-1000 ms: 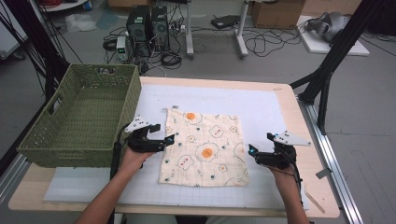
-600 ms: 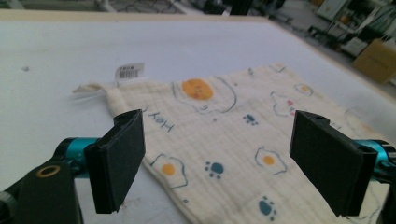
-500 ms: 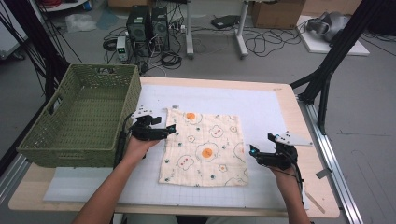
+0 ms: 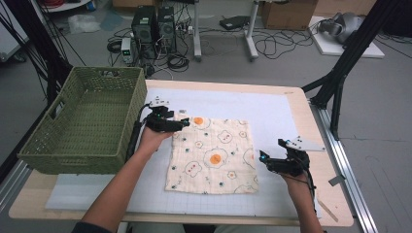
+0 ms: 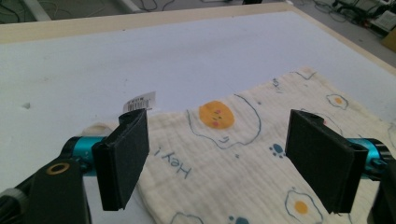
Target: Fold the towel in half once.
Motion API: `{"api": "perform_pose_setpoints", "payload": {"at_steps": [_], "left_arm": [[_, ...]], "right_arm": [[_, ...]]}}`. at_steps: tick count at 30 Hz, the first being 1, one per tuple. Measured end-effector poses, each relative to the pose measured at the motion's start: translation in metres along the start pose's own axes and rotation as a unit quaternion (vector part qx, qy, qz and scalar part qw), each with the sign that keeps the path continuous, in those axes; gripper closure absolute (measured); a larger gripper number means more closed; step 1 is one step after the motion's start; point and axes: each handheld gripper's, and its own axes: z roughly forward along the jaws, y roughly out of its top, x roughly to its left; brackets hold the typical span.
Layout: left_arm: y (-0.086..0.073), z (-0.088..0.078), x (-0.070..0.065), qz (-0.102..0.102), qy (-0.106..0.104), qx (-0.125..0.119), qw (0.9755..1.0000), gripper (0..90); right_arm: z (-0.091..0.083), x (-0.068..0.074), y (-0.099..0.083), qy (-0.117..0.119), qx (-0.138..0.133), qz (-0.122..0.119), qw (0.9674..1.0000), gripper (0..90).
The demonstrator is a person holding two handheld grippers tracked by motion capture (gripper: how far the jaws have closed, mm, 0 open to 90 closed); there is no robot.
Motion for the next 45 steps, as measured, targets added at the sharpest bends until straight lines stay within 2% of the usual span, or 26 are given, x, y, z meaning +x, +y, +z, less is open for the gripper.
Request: {"api": "perform_pose_setpoints", "payload": {"at_steps": [2,6,9,13,16,20,23,25,26,30,37,40,45], "left_arm": [[0.005,0.007,0.002,0.011,0.014,0.011,0.9998,21.9],[0.007,0.021,0.01,0.004,0.028,0.032,0.9991,21.8],[0.003,0.027,0.016,0.006,0.04,0.042,0.9983,25.0],[-0.005,0.034,0.027,0.005,0.066,0.072,0.9952,30.0],[-0.009,0.037,0.032,0.002,0.081,0.078,0.9937,35.6],[-0.013,0.042,0.034,0.015,0.087,0.092,0.9918,38.9],[-0.013,0.043,0.034,0.024,0.093,0.087,0.9916,40.7],[-0.014,0.044,0.032,0.044,0.098,0.09,0.9902,42.8],[-0.014,0.044,0.032,0.048,0.1,0.092,0.9896,43.2],[-0.014,0.043,0.03,0.06,0.094,0.092,0.9895,48.1],[-0.015,0.043,0.024,0.074,0.073,0.097,0.9898,69.4],[-0.015,0.042,0.024,0.07,0.051,0.097,0.9916,84.1],[-0.015,0.04,0.026,0.055,0.043,0.094,0.9931,86.5]], "right_arm": [[0.0,0.0,0.0,0.0,0.001,0.002,1.0,11.3],[0.0,-0.001,-0.001,0.004,0.004,0.004,1.0,11.3],[-0.001,-0.002,-0.001,0.004,0.006,0.004,1.0,11.3],[-0.003,-0.003,-0.002,0.003,0.002,0.006,1.0,11.3],[-0.003,-0.004,-0.002,0.002,0.002,0.008,1.0,11.3],[-0.003,-0.005,-0.002,0.002,0.002,0.008,1.0,11.3],[-0.002,-0.004,-0.002,0.001,0.005,0.009,0.9999,11.3],[-0.002,-0.004,-0.003,0.001,0.005,0.01,0.9999,11.3],[-0.002,-0.004,-0.003,0.002,0.005,0.011,0.9999,11.3],[-0.001,-0.004,-0.003,0.003,0.006,0.009,0.9999,11.3],[0.001,-0.003,-0.003,0.002,0.011,0.011,0.9999,11.3],[0.001,-0.003,-0.003,0.002,0.012,0.006,0.9999,11.3],[0.0,-0.004,-0.004,0.0,0.012,0.012,0.9999,11.3]]}}
